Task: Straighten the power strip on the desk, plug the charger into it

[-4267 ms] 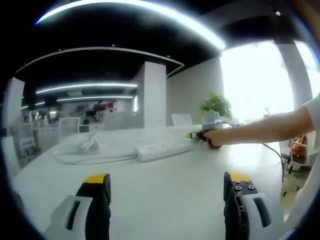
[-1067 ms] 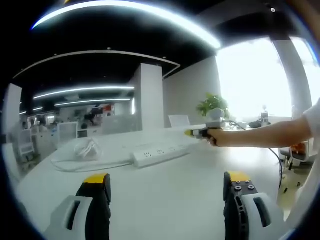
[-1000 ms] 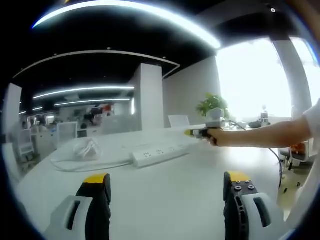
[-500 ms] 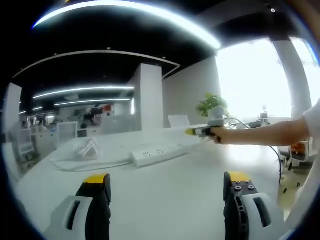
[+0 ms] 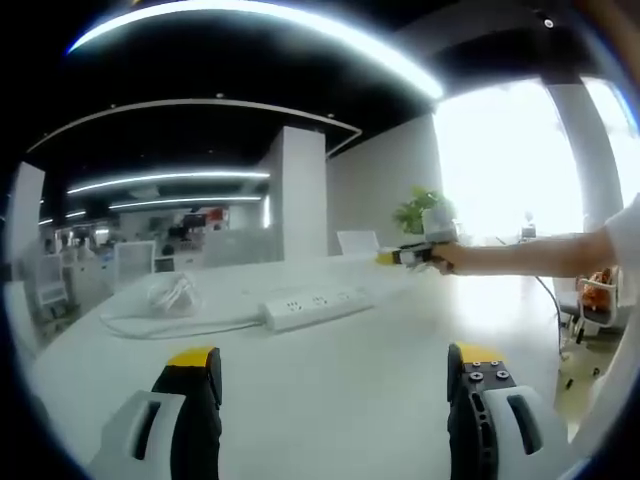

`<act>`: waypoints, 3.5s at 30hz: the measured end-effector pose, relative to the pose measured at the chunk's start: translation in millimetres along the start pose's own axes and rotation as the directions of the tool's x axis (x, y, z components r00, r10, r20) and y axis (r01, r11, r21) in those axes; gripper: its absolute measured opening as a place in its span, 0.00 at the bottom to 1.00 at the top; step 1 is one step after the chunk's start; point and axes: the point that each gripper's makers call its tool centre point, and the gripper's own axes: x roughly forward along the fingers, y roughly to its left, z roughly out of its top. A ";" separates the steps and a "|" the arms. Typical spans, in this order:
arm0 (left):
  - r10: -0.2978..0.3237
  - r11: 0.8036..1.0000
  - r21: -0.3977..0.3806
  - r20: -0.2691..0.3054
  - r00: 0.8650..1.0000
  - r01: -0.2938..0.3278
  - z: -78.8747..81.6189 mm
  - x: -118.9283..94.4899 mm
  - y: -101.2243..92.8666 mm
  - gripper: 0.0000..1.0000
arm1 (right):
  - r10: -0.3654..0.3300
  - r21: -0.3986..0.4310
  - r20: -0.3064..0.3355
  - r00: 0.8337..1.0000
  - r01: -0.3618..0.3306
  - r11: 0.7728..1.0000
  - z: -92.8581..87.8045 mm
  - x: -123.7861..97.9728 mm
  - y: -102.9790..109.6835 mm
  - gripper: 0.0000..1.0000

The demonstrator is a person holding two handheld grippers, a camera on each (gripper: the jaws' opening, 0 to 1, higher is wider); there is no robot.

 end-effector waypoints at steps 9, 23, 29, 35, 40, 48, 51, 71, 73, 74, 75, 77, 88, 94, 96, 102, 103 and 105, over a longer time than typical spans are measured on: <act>-0.001 1.000 -0.003 0.002 1.000 0.001 -1.2 -1.5 -0.5 0.96 | 0.092 -0.081 -0.037 0.995 -0.095 0.992 8.3 -3.2 15.7 0.28; 0.010 1.000 0.002 -0.001 1.000 -0.010 -2.4 -4.2 3.1 0.96 | 0.229 -0.189 -0.099 0.968 -0.244 0.951 23.6 -19.4 49.1 0.28; 0.008 1.000 0.000 0.000 1.000 -0.008 -3.8 -4.1 1.6 0.96 | 0.271 -0.258 -0.155 0.950 -0.304 0.917 31.8 -25.7 59.6 0.28; 0.005 1.000 0.000 0.005 1.000 -0.005 -3.7 -4.3 1.0 0.96 | 0.302 -0.328 -0.219 0.928 -0.361 0.873 32.2 -28.6 72.3 0.28; 0.003 1.000 0.000 0.003 1.000 -0.003 -3.8 -4.8 1.8 0.96 | 0.320 -0.401 -0.294 0.901 -0.420 0.814 29.5 -30.1 83.2 0.28; 0.005 1.000 -0.005 0.006 1.000 -0.005 -0.5 -4.9 3.1 0.96 | 0.355 -0.434 -0.376 0.856 -0.501 0.748 31.5 -28.6 101.0 0.28; 0.004 1.000 -0.003 0.003 1.000 -0.004 0.6 -4.8 3.3 0.96 | 0.350 -0.457 -0.403 0.846 -0.517 0.724 30.7 -27.9 103.2 0.28; 0.019 1.000 -0.002 0.001 1.000 -0.019 2.4 -5.3 8.6 0.96 | 0.307 -0.530 -0.566 0.765 -0.623 0.575 11.6 -29.8 112.0 0.28; 0.018 1.000 -0.004 0.000 1.000 -0.018 1.9 -4.7 8.8 0.96 | 0.308 -0.525 -0.587 0.749 -0.642 0.559 9.8 -30.1 114.2 0.28; 0.017 1.000 -0.004 -0.001 1.000 -0.017 1.7 -4.6 8.6 0.96 | 0.308 -0.521 -0.597 0.741 -0.650 0.554 9.1 -30.0 114.9 0.28; 0.016 1.000 -0.003 0.000 1.000 -0.016 2.0 -4.7 8.2 0.96 | 0.309 -0.515 -0.606 0.733 -0.658 0.550 8.3 -30.0 115.7 0.28; 0.016 1.000 -0.002 0.004 1.000 -0.016 2.9 -5.5 8.4 0.96 | 0.315 -0.497 -0.622 0.716 -0.673 0.549 7.8 -26.6 116.0 0.28; 0.041 0.999 -0.006 -0.003 0.999 -0.041 -1.2 -10.3 17.8 0.96 | 0.271 -0.485 -0.719 0.641 -0.741 0.465 2.0 -27.9 122.1 0.28; 0.040 0.999 -0.007 -0.002 0.999 -0.040 -2.8 -10.5 17.8 0.96 | 0.241 -0.470 -0.764 0.599 -0.772 0.429 -3.1 -27.8 126.7 0.28; 0.044 0.999 -0.009 -0.004 0.999 -0.044 -4.2 -11.5 19.2 0.96 | 0.219 -0.473 -0.778 0.588 -0.779 0.411 -4.3 -26.8 126.1 0.28; 0.054 0.998 -0.015 -0.008 0.998 -0.054 -6.8 -13.8 23.3 0.96 | 0.187 -0.475 -0.800 0.570 -0.792 0.382 -4.2 -20.3 128.3 0.28; 0.056 0.998 -0.015 -0.008 0.998 -0.056 -7.1 -14.5 24.0 0.96 | 0.179 -0.476 -0.805 0.566 -0.795 0.376 -4.9 -19.6 128.5 0.28; 0.057 0.998 -0.017 -0.007 0.998 -0.057 -7.2 -15.4 24.8 0.96 | 0.166 -0.475 -0.813 0.558 -0.801 0.364 -6.4 -18.7 129.2 0.28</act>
